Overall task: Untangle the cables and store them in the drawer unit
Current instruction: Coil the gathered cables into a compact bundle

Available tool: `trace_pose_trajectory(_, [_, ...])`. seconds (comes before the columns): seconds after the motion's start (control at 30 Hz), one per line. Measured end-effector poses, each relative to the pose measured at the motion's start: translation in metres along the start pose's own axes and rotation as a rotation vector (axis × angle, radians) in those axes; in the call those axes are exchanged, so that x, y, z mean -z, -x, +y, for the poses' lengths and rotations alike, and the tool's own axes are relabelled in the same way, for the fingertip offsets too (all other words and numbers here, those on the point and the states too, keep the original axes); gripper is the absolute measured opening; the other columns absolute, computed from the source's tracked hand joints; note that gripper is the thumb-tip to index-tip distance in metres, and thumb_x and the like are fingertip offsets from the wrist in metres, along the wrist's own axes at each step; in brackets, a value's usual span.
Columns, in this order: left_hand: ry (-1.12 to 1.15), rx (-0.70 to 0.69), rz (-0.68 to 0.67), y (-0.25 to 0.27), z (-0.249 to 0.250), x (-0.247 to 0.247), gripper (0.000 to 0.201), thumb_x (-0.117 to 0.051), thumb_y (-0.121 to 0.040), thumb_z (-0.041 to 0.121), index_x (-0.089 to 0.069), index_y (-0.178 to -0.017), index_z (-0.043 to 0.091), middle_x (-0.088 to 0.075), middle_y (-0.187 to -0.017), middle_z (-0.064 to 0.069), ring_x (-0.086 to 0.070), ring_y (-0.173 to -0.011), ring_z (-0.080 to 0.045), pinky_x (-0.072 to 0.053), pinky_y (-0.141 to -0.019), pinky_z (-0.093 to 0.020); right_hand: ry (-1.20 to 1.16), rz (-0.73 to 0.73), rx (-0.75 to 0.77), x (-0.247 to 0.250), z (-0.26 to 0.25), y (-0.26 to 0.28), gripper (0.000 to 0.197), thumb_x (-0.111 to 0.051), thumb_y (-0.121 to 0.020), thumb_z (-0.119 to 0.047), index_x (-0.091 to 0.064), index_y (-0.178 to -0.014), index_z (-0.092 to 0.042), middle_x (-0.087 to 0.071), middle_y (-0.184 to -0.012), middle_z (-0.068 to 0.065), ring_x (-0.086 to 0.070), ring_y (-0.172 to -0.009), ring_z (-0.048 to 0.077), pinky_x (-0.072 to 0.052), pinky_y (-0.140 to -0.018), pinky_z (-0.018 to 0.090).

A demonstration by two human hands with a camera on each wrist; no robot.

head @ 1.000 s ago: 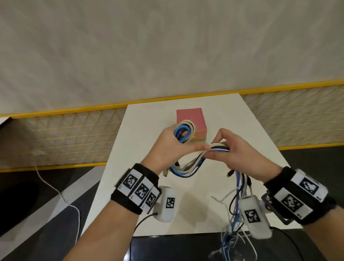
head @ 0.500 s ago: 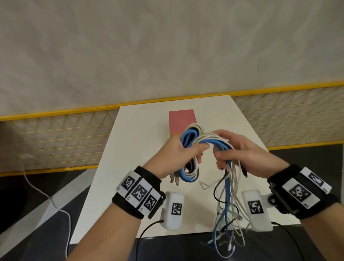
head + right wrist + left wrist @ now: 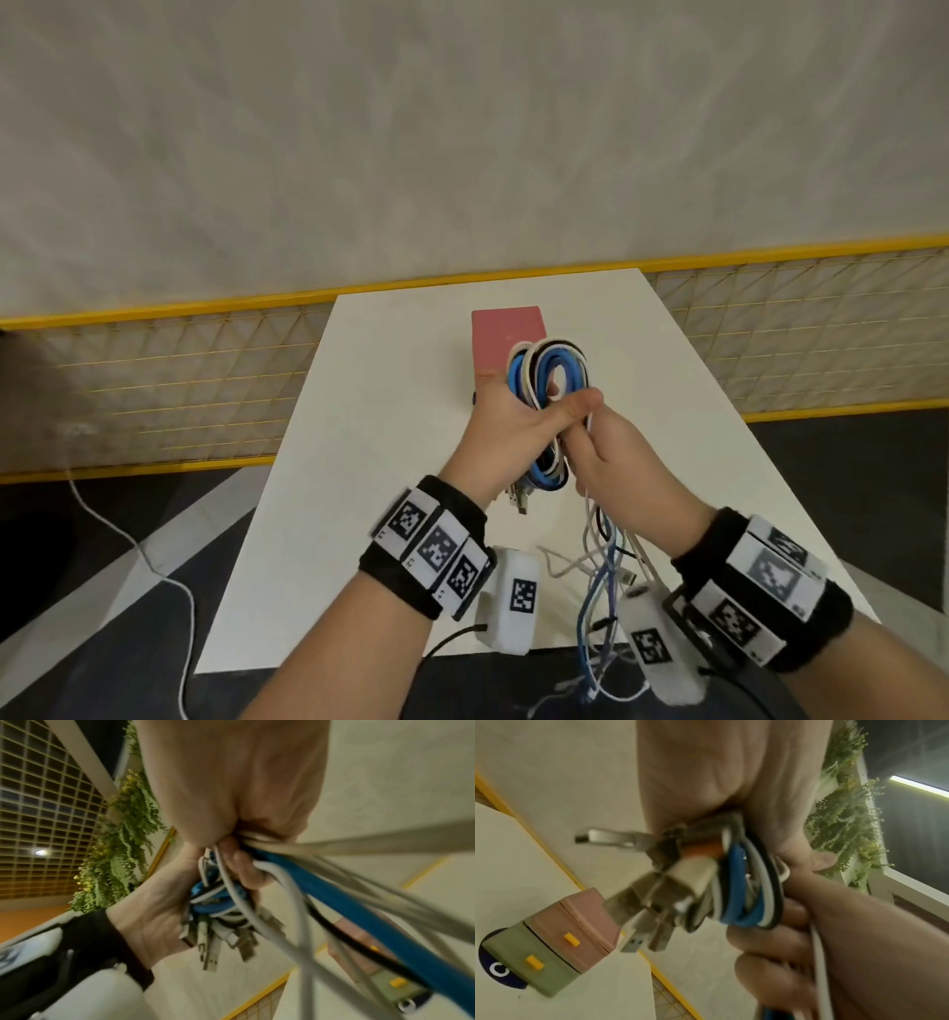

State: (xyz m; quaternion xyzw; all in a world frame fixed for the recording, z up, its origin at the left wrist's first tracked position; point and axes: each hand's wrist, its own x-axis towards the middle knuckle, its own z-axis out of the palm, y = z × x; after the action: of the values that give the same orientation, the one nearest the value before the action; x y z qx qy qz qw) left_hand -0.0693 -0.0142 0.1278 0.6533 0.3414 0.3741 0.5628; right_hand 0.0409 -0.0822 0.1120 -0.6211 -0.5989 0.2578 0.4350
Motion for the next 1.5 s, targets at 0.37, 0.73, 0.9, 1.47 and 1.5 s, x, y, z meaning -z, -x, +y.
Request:
trace_pose_trajectory(0.37, [0.154,0.099,0.267,-0.004,-0.007,-0.004,0.018,-0.073,-0.083,0.016,-0.06,-0.071,0.014,-0.056,-0.058,0.007,-0.056,-0.056,-0.008,-0.046,-0.057,-0.024,0.111,-0.177,0.075,0.005,-0.013,-0.003,0.034,-0.052,-0.083,-0.005,-0.039,-0.107,-0.024,-0.059,-0.075,-0.002,-0.058,-0.06,0.011,-0.044,-0.054,0.025])
trace_pose_trajectory(0.73, [0.409,0.026,0.354,-0.019,0.037,0.017,0.018,-0.074,-0.087,0.022,-0.061,-0.084,0.009,-0.06,-0.061,-0.005,-0.062,-0.057,-0.025,-0.058,-0.069,-0.048,-0.221,-0.165,0.02,-0.01,0.027,0.013,0.011,-0.049,-0.097,-0.019,-0.046,-0.104,-0.028,-0.049,-0.061,0.002,-0.053,-0.05,0.022,-0.051,-0.054,0.033])
trace_pose_trajectory(0.9, [0.278,0.005,0.378,-0.023,0.034,0.028,0.018,-0.075,-0.086,0.019,-0.062,-0.083,0.006,-0.059,-0.064,-0.013,-0.063,-0.056,-0.027,-0.058,-0.067,-0.052,0.034,-0.393,-0.065,-0.017,0.064,0.027,0.013,-0.051,-0.097,-0.024,-0.047,-0.109,-0.027,-0.064,-0.089,0.003,-0.065,-0.08,0.006,-0.052,-0.083,0.041])
trace_pose_trajectory(1.47, [0.233,-0.121,0.45,-0.025,0.052,0.062,0.016,-0.074,-0.086,0.018,-0.063,-0.079,0.009,-0.061,-0.058,-0.006,-0.06,-0.048,-0.018,-0.054,-0.059,-0.036,-0.166,-0.359,-0.19,-0.028,0.103,0.046,0.053,-0.043,-0.081,-0.072,-0.06,-0.093,-0.023,-0.064,-0.082,0.0,-0.061,-0.08,0.018,-0.05,-0.081,0.031])
trace_pose_trajectory(1.5, [0.223,-0.123,0.452,-0.025,0.053,0.064,0.016,-0.074,-0.086,0.018,-0.063,-0.078,0.011,-0.061,-0.057,-0.005,-0.06,-0.048,-0.019,-0.055,-0.059,-0.038,-0.13,-0.363,-0.203,-0.029,0.107,0.049,0.056,-0.037,-0.084,-0.073,-0.06,-0.095,-0.024,-0.065,-0.086,0.002,-0.061,-0.083,0.018,-0.051,-0.083,0.032])
